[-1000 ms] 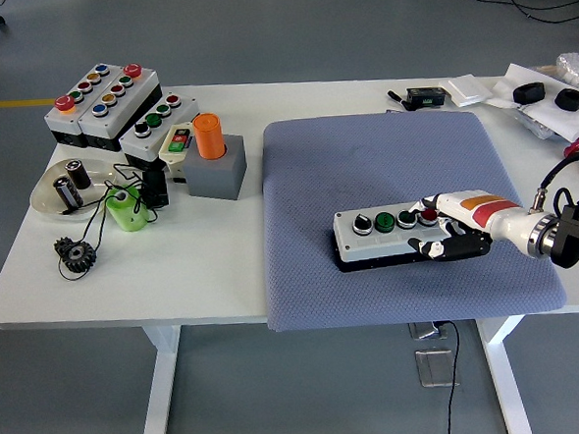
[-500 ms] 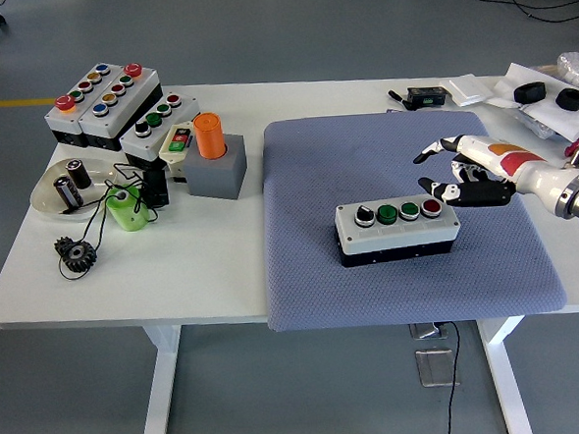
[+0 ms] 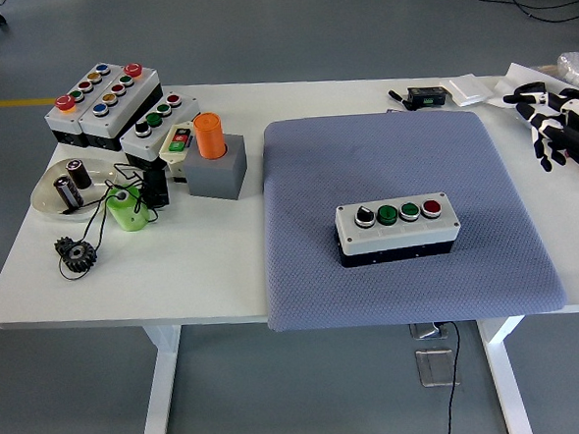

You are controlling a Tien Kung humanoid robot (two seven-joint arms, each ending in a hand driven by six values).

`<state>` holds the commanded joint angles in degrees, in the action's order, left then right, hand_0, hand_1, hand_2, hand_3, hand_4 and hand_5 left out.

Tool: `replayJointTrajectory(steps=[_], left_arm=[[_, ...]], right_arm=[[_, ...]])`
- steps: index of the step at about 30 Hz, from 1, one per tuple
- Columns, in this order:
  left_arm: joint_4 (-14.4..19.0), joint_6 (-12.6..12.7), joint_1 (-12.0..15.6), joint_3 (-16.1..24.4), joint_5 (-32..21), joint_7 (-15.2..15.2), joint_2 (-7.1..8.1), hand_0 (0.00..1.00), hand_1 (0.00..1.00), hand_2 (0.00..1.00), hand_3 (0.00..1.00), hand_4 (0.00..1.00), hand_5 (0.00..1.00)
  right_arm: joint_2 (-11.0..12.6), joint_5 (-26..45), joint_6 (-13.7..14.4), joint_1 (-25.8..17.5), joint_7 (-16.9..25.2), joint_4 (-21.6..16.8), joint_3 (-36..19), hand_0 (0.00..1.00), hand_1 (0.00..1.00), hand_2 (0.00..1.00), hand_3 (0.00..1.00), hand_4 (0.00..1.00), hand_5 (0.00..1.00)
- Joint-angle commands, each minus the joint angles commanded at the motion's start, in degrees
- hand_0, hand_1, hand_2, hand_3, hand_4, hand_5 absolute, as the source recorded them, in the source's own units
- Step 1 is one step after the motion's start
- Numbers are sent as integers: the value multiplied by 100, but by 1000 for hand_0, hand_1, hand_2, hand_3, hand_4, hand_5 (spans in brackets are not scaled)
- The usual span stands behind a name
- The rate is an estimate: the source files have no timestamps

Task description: Pick up the button,place it on the desk,press the button,press the button

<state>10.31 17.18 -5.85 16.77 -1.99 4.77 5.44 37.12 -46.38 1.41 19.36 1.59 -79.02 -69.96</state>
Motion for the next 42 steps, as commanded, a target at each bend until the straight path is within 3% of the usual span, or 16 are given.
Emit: replayJointTrajectory(steps=[1,6,7,19,29,42], left_arm=[[0,0,3,1,8,-1,1,673,727,732,545,393,998],[0,-4,19,-49,-13,5,0,673,727,732,545,393,998],[0,-5,24,-58,-24,9,-1,673,727,732,546,394,998],[0,-17,25,-160,-147,27,-9,671,727,733,546,392,998],[0,-34,-28,-364,-411,101,0,671,727,733,545,388,998],[0,-44,-63,-456,-514,138,16,671,725,732,545,386,998]], right_arm=[[-24,261,104,-100,18,52,-170,490,501,555,841,644,654],[-221,1490,242,-489,85,369,-899,490,501,555,841,644,654],[-260,1713,236,-565,94,427,-1011,803,759,825,846,642,649],[-394,4420,176,-820,75,822,-1293,821,777,829,825,640,654],[-431,4399,29,-759,-55,835,-1302,831,783,826,804,629,660],[-445,4386,59,-671,-107,856,-1236,836,782,823,812,613,655]])
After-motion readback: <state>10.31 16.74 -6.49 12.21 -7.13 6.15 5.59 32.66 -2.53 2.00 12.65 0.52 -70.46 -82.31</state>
